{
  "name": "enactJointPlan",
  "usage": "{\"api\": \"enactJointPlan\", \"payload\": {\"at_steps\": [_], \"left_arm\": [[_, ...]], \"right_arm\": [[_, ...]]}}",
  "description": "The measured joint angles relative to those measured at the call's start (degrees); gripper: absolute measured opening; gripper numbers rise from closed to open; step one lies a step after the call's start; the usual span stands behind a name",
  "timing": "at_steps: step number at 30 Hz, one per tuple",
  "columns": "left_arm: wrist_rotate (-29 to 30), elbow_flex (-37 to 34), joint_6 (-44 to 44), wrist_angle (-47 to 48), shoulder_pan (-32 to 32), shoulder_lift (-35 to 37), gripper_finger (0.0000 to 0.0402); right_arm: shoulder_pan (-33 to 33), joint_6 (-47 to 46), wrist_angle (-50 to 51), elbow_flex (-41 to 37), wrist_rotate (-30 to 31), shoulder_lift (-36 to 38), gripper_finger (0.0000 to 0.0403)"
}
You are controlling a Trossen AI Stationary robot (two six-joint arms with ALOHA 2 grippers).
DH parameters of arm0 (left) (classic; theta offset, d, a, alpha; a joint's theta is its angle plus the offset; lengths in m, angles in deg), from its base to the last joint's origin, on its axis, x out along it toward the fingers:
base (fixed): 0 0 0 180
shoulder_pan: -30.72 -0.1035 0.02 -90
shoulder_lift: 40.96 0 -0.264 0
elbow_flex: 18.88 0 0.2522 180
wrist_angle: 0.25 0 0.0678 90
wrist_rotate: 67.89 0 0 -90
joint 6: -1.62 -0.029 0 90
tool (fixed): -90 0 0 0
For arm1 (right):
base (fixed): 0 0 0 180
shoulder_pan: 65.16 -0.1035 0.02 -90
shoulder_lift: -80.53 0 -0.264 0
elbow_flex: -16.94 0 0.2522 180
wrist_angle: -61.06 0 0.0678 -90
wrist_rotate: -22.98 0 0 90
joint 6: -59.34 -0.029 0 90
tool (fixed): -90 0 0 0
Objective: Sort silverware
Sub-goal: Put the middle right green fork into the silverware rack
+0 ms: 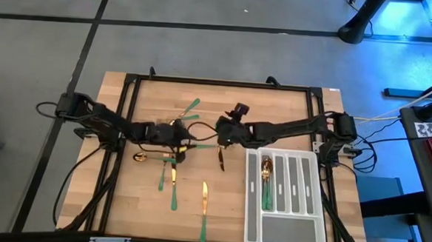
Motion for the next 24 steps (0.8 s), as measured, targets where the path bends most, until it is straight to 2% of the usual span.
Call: {"api": "enactJointPlan", "payload": {"at_steps": [2, 6, 11, 17, 21, 24], "left_arm": [[-0.1, -0.1, -4.9, 1.3, 1.2, -0.6, 0.0149], [-5.6, 0.7, -1.4, -0.2, 1.9, -0.7, 0.014], [-6.8, 0.5, -1.6, 3.9, 0.0, -1.0, 0.0127], [-9.2, 0.5, -1.9, 7.2, -2.9, -1.6, 0.0121], [-9.3, 0.5, -5.2, 4.7, -3.0, -2.9, 0.0121], [-9.5, 0.6, -6.7, -0.4, -3.5, -4.7, 0.0137]], "right_arm": [[-0.1, 1.0, -2.5, -1.6, 0.0, -0.2, 0.0172], [-2.9, -8.7, 2.0, -2.1, 0.8, 0.4, 0.0172], [-8.9, -11.4, 3.4, -1.7, 9.4, 0.8, 0.0172], [-15.4, -14.5, 6.9, 2.7, 12.5, 2.5, 0.0172], [-18.5, -16.7, 10.6, 3.2, 15.5, 3.7, 0.0172], [-20.3, -20.1, 12.8, 3.3, 18.5, 4.6, 0.0172]]}}
